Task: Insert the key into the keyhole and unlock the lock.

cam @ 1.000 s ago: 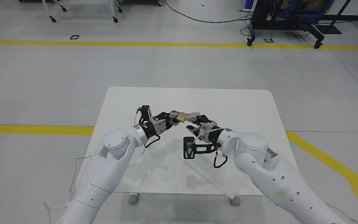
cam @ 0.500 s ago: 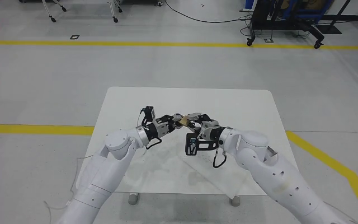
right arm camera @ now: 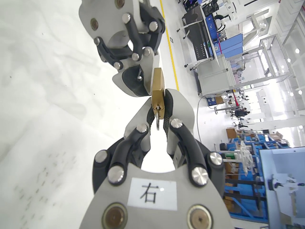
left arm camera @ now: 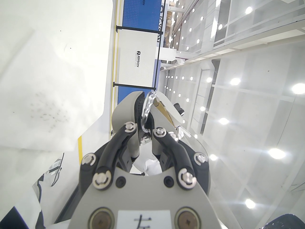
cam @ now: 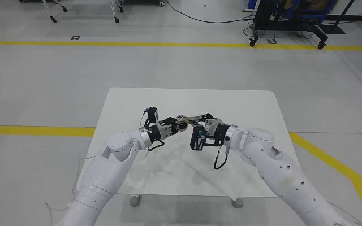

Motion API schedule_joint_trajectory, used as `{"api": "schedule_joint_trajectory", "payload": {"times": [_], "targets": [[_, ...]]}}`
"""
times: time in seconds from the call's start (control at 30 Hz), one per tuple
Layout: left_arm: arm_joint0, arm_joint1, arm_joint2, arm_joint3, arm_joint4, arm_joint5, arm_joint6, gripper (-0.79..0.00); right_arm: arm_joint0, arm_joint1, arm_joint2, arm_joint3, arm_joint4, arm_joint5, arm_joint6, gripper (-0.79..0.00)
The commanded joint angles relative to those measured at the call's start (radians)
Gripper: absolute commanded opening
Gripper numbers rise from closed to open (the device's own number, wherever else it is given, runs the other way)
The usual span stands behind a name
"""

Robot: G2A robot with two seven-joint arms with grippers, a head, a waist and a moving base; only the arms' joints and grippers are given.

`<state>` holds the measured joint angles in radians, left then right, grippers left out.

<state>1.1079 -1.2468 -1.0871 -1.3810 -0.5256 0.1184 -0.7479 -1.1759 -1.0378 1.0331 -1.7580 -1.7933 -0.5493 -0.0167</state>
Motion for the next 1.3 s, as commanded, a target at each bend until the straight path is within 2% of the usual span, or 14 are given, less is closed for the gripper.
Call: {"api": "schedule_joint_trajectory", "payload": {"times": [0.0, 0.03, 0.07, 0.1, 0.13, 0.3, 0.5, 0.57, 0.67, 0.7, 0.87, 1.03, 1.17, 1.27], "targets": [[0.000, 0.000, 0.000, -0.001, 0.003, -0.007, -0.005, -0.785, -0.003, 0.000, 0.023, 0.029, 0.082, -0.022, -0.044, -0.785], [0.000, 0.000, -0.001, -0.002, 0.002, -0.014, -0.009, -0.785, -0.002, 0.000, 0.035, 0.048, 0.125, -0.038, -0.064, -0.785], [0.001, 0.000, -0.001, -0.003, 0.001, -0.021, -0.013, -0.606, -0.002, 0.000, 0.044, 0.067, 0.159, -0.052, -0.074, -0.785], [0.001, 0.001, -0.002, -0.002, 0.004, -0.025, -0.015, -0.394, 0.000, 0.000, 0.051, 0.083, 0.192, -0.067, -0.086, -0.785], [0.001, 0.001, -0.002, -0.001, 0.009, -0.028, -0.015, 0.000, 0.002, -0.001, 0.057, 0.101, 0.225, -0.079, -0.094, -0.785], [0.002, 0.000, -0.001, -0.004, 0.001, -0.043, -0.023, 0.000, 0.009, -0.003, 0.091, 0.173, 0.367, -0.124, -0.140, -0.785], [0.003, 0.001, -0.004, -0.005, -0.001, -0.057, -0.037, 0.000, -0.006, 0.003, 0.142, 0.207, 0.444, -0.170, -0.180, -0.785], [0.004, 0.001, -0.009, -0.005, -0.004, -0.062, -0.036, 0.000, -0.012, 0.012, 0.170, 0.215, 0.446, -0.239, -0.174, -0.785], [0.007, 0.001, -0.018, -0.003, -0.020, -0.065, -0.033, 0.000, -0.013, 0.035, 0.218, 0.222, 0.416, -0.442, -0.161, -0.785], [0.007, 0.002, -0.020, -0.002, -0.022, -0.063, -0.033, 0.000, -0.021, 0.043, 0.224, 0.223, 0.397, -0.463, -0.148, -0.785], [0.002, 0.002, -0.019, 0.002, -0.012, -0.056, -0.031, 0.000, -0.077, 0.102, 0.124, 0.214, 0.418, -0.463, -0.096, -0.785], [-0.001, 0.002, -0.021, 0.009, -0.014, -0.054, -0.028, 0.000, -0.072, 0.153, 0.017, 0.248, 0.484, -0.463, -0.043, -0.785], [-0.001, 0.002, -0.022, 0.008, -0.012, -0.051, -0.028, 0.000, -0.034, 0.170, -0.054, 0.291, 0.532, -0.463, -0.015, -0.785], [-0.001, 0.002, -0.017, 0.007, -0.002, -0.046, -0.032, 0.000, -0.004, 0.170, -0.080, 0.339, 0.570, -0.463, -0.049, -0.785]]}}
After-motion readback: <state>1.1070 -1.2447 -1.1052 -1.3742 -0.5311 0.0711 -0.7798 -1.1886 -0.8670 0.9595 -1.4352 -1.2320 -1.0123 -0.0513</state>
